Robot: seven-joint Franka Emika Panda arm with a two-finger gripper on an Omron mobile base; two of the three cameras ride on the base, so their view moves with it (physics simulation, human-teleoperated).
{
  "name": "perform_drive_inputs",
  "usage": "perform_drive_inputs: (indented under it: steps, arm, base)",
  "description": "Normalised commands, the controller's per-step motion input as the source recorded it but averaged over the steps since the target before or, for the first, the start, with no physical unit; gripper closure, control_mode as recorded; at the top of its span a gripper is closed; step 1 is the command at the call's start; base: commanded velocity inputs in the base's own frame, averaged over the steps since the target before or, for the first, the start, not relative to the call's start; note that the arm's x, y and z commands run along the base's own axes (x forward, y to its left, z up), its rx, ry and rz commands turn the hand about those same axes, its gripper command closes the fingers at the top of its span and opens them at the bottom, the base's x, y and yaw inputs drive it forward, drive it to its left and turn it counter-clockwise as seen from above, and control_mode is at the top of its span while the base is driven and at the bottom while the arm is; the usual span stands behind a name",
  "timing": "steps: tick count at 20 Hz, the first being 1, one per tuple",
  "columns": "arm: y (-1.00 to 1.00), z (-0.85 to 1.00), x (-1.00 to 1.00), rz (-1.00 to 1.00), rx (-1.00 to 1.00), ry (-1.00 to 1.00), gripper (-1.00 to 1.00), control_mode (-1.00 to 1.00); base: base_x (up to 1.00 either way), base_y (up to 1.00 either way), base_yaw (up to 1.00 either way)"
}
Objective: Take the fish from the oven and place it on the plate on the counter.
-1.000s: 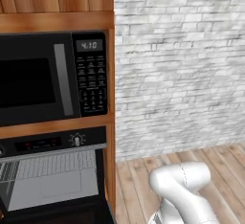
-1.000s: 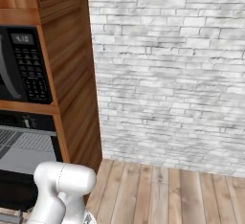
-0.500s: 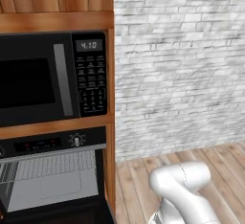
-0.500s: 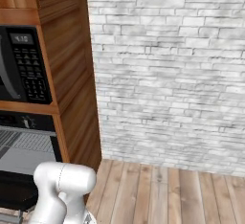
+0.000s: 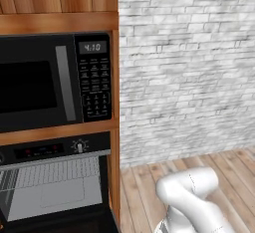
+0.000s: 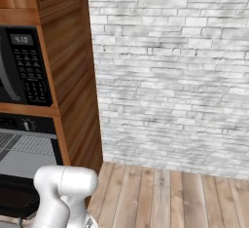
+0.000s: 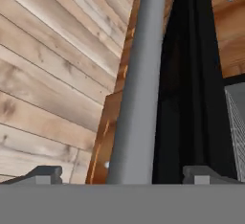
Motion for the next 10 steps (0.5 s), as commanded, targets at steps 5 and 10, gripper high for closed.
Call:
perform_drive_inputs:
  steps: [5, 10]
  arm:
    - [-0.06, 0.03, -1.0, 0.39, 0.0, 0.63, -1.0, -1.0]
    - [0.0, 0.6, -0.89, 0.25, 0.0, 0.3, -1.0, -1.0]
  base:
    - [0.0, 0.0, 0.0]
    - [0.0, 0.0, 0.0]
